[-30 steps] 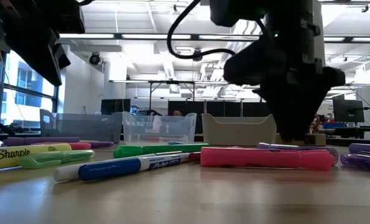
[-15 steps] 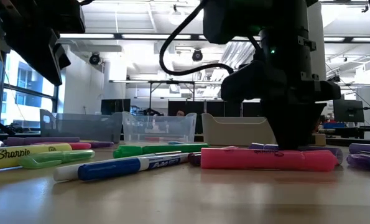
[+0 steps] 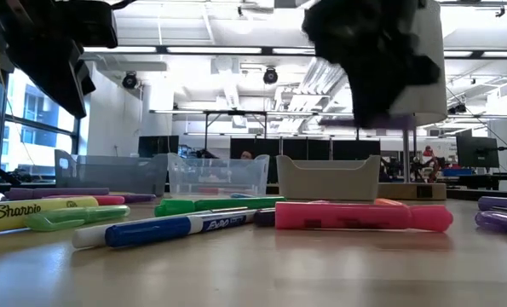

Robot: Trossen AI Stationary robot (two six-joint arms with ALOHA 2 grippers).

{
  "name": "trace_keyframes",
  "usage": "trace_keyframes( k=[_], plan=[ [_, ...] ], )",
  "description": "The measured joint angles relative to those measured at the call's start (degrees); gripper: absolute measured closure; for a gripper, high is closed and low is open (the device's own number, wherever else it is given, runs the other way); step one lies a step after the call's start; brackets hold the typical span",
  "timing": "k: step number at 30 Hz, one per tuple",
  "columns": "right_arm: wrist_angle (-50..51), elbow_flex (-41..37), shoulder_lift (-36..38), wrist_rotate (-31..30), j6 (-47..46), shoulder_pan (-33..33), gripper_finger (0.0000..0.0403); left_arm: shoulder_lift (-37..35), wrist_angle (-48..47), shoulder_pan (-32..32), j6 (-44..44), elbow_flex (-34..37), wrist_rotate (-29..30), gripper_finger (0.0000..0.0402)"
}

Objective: Pick & Place Markers
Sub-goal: Put the violet highlighter pen into the gray bin

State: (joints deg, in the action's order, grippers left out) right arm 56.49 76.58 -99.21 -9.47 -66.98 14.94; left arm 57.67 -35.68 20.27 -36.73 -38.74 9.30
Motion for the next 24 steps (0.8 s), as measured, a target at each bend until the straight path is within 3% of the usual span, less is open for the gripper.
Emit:
trace_keyframes(
  k=[10, 17, 24],
  plan=[
    [1.5, 0.0, 11.4, -5.9, 20.4, -11.8, 0.0350, 0.0, 0.7, 0.0, 0.0, 0.0, 4.5, 0.0402],
    [-1.4, 0.0, 12.1, -4.1, 40.1, -22.8, 0.0350, 0.0, 3.4, 0.0, 0.4, 0.0, 11.9, 0.0401],
    [-14.6, 0.1, 9.9, -2.4, 60.6, -30.1, 0.0350, 0.0, 3.3, 0.0, 0.4, 0.0, 12.8, 0.0401]
  ],
)
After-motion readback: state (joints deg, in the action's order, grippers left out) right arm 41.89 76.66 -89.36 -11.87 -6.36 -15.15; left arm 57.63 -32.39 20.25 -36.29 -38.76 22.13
